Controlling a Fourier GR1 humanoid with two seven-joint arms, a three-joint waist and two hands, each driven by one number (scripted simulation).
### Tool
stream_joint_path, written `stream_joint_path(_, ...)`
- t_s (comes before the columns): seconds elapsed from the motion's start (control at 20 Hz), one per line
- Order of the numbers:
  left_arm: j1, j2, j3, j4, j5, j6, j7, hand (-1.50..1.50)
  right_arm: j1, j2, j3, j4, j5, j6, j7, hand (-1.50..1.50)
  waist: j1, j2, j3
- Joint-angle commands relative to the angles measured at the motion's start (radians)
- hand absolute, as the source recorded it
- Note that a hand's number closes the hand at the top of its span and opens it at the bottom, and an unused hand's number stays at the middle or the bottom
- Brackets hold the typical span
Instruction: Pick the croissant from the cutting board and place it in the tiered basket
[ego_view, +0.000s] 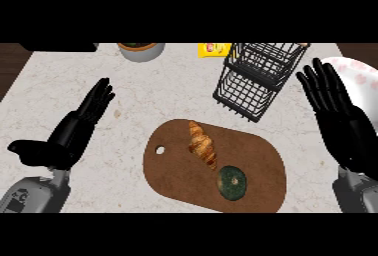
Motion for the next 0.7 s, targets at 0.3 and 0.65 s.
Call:
stream_joint_path(0.3, 0.089, 0.025, 0.078, 0.091, 0.023, 0.052, 0.097, 0.0, -0.051, -0.022, 0.201, 0.087, 0.432, -0.189, 0.137, 1.5, -0.033, -0.005, -0.009)
stream_joint_path(0.65, 0.109, 0.028, 0.086, 0.072, 0.031, 0.043, 0.15, 0.0, -0.046, 0.347, 0.437, 0.226, 0.619, -0.667, 0.237, -1.5, 0.006, 0.003, 0.017)
